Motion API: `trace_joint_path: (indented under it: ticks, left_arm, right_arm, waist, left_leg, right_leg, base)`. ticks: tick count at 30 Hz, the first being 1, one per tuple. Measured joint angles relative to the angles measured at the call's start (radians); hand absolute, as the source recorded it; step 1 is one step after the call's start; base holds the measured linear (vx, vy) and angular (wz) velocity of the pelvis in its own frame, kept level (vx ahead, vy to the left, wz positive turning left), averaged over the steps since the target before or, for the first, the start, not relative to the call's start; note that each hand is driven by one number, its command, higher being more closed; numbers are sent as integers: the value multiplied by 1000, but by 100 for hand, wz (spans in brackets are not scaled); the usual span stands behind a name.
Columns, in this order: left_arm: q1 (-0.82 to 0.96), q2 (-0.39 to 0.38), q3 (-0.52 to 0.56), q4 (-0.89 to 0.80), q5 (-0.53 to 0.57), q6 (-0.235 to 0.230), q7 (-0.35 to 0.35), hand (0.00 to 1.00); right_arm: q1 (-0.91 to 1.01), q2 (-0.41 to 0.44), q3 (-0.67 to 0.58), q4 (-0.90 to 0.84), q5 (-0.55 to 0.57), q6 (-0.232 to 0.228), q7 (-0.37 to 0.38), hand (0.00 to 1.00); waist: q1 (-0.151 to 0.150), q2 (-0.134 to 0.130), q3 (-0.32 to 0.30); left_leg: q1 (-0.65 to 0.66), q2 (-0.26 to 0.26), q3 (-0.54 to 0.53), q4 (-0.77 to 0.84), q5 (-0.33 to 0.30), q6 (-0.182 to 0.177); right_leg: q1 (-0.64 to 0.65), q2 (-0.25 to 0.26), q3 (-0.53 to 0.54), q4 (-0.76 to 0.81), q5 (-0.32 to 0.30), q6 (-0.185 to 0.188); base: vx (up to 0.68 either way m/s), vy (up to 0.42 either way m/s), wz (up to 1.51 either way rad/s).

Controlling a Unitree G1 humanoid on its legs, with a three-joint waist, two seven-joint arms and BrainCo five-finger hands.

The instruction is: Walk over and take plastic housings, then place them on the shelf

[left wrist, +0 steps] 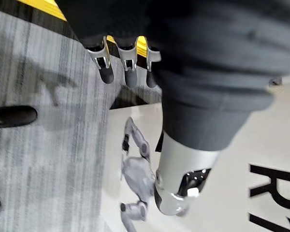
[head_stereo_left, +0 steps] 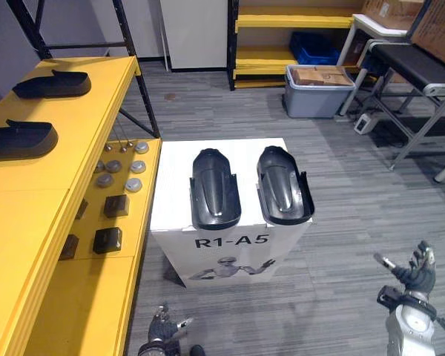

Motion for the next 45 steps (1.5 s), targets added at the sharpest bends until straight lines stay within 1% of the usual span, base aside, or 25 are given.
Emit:
trace_joint_path:
  ticks: [1,2,3,5,7,9,10,12,14,18,19,20,22,25,28,31,32,36,38,41,45]
  left_arm:
    - [4,8,-8,0,0,0,-2,0]
    - [8,17,-15,0,0,-1,-6,0]
    - [9,19,-16,0,0,-1,-10,0]
    - [13,23,-19,0,0,-9,-20,0]
    - [22,24,-26,0,0,-15,-20,0]
    - [29,24,-43,0,1,-15,-21,0]
    - [29,24,-54,0,1,-16,-22,0]
    - [28,18,-56,0,0,-17,-22,0]
    - [25,13,-58,-1,-2,-22,-20,0]
    - [17,3,-60,-5,-10,-29,-18,0]
    - [17,1,-62,-8,-24,-30,-17,0]
    - [17,1,-62,-10,-30,-30,-16,0]
    - [8,-1,-62,-13,-43,-33,-12,0]
    - [-5,-2,-63,-11,-57,-34,0,0]
    - [-7,-2,-62,-11,-78,-36,13,0]
    - [-14,-2,-62,-11,-78,-36,16,0]
    - [-17,-2,-62,-10,-79,-36,19,0]
    - [-25,-4,-62,-9,-80,-36,23,0]
    - [-35,-6,-62,-7,-80,-35,23,0]
    - [-45,-6,-62,4,-80,-32,23,0]
    - [-57,-7,-62,4,-80,-29,21,0]
  right_arm:
    - [-21,-14,11,-17,-19,0,0,0]
    - [-54,-44,41,-28,-43,-3,0,0]
    - [-73,-59,57,-28,-52,-4,0,0]
    - [-145,-103,104,-22,-114,-5,2,0]
    - [-202,-127,148,0,-149,-8,2,0]
    - [-255,-145,191,48,-173,-9,2,0]
    - [-282,-151,210,86,-191,-9,2,0]
    - [-318,-152,233,149,-209,-4,0,0]
    - [-390,-152,260,257,-233,8,-6,0]
    - [-503,-151,281,391,-238,40,-12,0]
    - [-546,-151,280,453,-238,55,-28,0]
    - [-567,-151,280,482,-238,62,-34,0]
    - [-616,-151,277,548,-238,83,-55,0]
    - [-697,-149,273,657,-235,97,-72,0]
    - [-770,-151,258,768,-224,101,-76,0]
    - [-827,-151,239,829,-175,102,-66,0]
    - [-847,-151,233,854,-162,103,-64,100]
    - [-886,-153,215,893,-95,101,-63,100]
    - [-895,-168,181,909,-47,98,-66,100]
    - [-898,-192,178,925,9,94,-66,100]
    - [-896,-193,144,937,51,92,-66,100]
  waist:
    - [0,0,0]
    - [0,-1,1]
    - [1,-1,1]
    - [3,-1,1]
    - [7,-1,1]
    - [13,0,2]
    - [21,0,3]
    - [25,1,5]
    - [30,8,23]
    - [37,29,58]
    - [41,34,66]
    - [42,35,71]
    - [54,37,89]
    - [57,41,118]
    - [56,45,128]
    - [56,52,147]
    - [56,53,155]
    - [52,55,168]
    - [56,59,178]
    - [52,62,188]
    - [49,62,190]
  left_leg:
    - [-6,-3,-3,0,2,2]
    - [-11,-7,-7,0,3,5]
    - [-12,-8,-9,0,3,5]
    - [-21,-13,-27,1,6,9]
    - [-25,-14,-33,2,8,12]
    - [-28,-18,-39,2,11,16]
    - [-31,-20,-44,2,14,20]
    - [-41,-27,-62,2,20,25]
    - [-48,-32,-71,1,29,31]
    - [-53,-46,-91,-11,46,40]
    - [-53,-53,-99,-30,60,43]
    - [-53,-56,-110,-35,64,44]
    - [-53,-63,-126,-39,69,47]
    - [-60,-70,-138,-39,74,54]
    - [-84,-72,-146,-39,79,57]
    - [-88,-73,-146,-39,80,58]
    - [-88,-73,-148,-39,80,58]
    - [-88,-71,-147,-39,80,57]
    - [-88,-70,-147,-40,81,56]
    - [-87,-69,-145,-41,81,56]
    - [-80,-63,-141,-41,79,53]
  right_leg:
    - [-4,-2,0,0,1,1]
    - [-8,-6,0,-1,3,4]
    - [-8,-7,1,-2,4,6]
    - [-5,-11,3,-9,12,11]
    - [-2,-11,3,-21,21,11]
    - [-2,-14,2,-21,21,11]
    - [-3,-16,-1,-21,22,11]
    - [-4,-22,-17,-23,22,11]
    - [-6,-26,-21,-26,29,14]
    - [-11,-36,-24,-37,40,20]
    - [-18,-39,-25,-38,41,23]
    - [-21,-40,-26,-38,42,24]
    - [-24,-43,-24,-39,45,26]
    - [-23,-49,-35,-41,46,27]
    - [-34,-50,-46,-61,59,31]
    - [-32,-50,-49,-71,65,30]
    - [-30,-50,-50,-70,65,29]
    - [-30,-48,-51,-70,66,28]
    - [-30,-47,-53,-69,66,27]
    - [-30,-47,-51,-69,66,27]
    - [-23,-42,-50,-71,66,27]
  base:
    - [-8,56,8]
    - [-2,44,7]
    - [-6,40,13]
    - [-12,34,19]
    - [-25,24,12]
    - [-32,16,10]
    - [-36,13,17]
    - [-44,10,22]
    - [-63,20,14]
    - [-80,46,7]
    - [-64,47,5]
    - [-66,51,5]
    - [-35,25,1]
    - [-28,31,10]
    - [-10,14,9]
    - [0,0,0]
    - [0,0,0]
    - [0,0,0]
    - [0,0,0]
    - [0,0,0]
    - [1,0,-1]
